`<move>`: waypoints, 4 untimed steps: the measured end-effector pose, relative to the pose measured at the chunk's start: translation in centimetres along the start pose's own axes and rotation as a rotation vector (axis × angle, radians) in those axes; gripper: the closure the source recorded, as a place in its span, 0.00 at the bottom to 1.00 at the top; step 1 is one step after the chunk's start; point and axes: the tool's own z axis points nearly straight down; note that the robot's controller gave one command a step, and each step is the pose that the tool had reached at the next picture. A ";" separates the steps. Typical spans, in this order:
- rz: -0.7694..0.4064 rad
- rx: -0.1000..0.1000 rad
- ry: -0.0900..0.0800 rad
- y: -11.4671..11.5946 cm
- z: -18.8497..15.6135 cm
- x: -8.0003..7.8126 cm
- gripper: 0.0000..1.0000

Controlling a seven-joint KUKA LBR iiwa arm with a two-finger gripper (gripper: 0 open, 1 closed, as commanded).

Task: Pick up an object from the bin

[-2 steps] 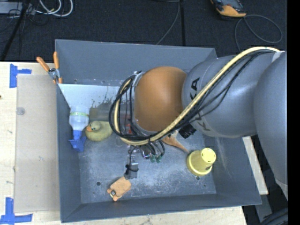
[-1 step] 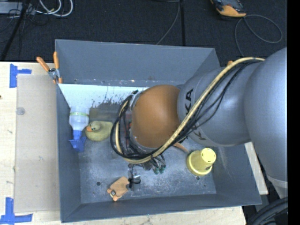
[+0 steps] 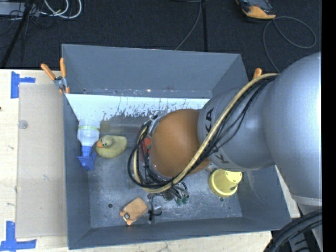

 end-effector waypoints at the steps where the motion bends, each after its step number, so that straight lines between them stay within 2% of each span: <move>1: -0.366 0.005 -0.024 5.2 2.0 0.7 1.00; 2: -0.364 0.004 -0.024 5.2 2.0 0.7 1.00; 3: -0.352 0.002 -0.008 5.3 -1.9 1.3 1.00; 4: -0.323 0.003 -0.023 4.2 -7.0 0.3 1.00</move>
Offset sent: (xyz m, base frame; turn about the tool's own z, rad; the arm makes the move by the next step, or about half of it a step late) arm 0.0000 0.0000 0.0000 0.0000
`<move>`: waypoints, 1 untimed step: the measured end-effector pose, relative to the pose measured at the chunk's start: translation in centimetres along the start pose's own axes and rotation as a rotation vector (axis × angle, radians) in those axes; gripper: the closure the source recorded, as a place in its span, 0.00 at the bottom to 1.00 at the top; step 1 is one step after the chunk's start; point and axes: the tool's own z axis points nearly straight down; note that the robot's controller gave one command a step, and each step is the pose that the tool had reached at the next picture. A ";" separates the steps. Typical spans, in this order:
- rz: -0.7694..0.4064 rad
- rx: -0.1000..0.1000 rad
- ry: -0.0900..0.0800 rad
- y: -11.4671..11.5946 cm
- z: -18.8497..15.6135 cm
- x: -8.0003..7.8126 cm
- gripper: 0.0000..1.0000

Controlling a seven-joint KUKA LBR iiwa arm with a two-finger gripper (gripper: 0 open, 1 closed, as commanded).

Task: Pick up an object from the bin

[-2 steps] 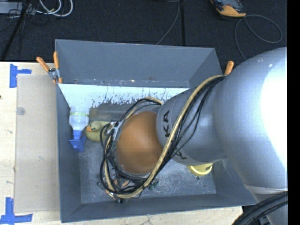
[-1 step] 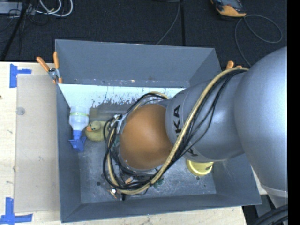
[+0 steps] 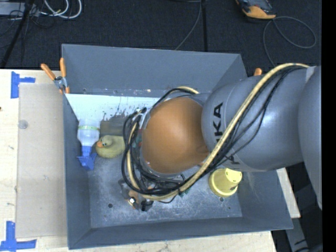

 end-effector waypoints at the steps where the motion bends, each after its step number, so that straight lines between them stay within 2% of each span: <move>1: -0.024 -0.004 0.013 -0.7 -3.4 0.9 1.00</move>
Offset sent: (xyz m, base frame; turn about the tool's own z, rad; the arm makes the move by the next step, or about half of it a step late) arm 0.0068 -0.0181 0.0694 0.0140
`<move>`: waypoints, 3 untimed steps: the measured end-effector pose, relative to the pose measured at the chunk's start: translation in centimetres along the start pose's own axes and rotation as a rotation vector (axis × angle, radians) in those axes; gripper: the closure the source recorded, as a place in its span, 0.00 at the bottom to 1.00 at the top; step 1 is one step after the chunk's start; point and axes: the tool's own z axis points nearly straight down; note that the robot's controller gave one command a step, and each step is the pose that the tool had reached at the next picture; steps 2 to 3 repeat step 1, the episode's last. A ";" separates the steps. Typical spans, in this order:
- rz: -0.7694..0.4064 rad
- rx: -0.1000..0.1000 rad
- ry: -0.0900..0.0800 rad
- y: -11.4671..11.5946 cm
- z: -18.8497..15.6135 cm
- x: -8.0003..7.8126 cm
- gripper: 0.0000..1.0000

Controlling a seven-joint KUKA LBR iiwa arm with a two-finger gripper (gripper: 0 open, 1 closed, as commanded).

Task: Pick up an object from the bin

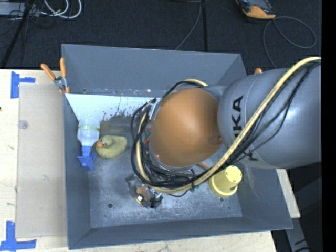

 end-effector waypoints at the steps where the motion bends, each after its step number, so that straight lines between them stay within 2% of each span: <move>1: 0.035 0.003 -0.010 -1.0 -3.2 -0.3 1.00; 3: 0.035 0.003 -0.010 -1.0 -3.2 -0.3 1.00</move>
Offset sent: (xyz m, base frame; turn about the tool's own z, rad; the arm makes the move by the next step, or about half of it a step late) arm -0.0037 -0.0073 0.0845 0.0253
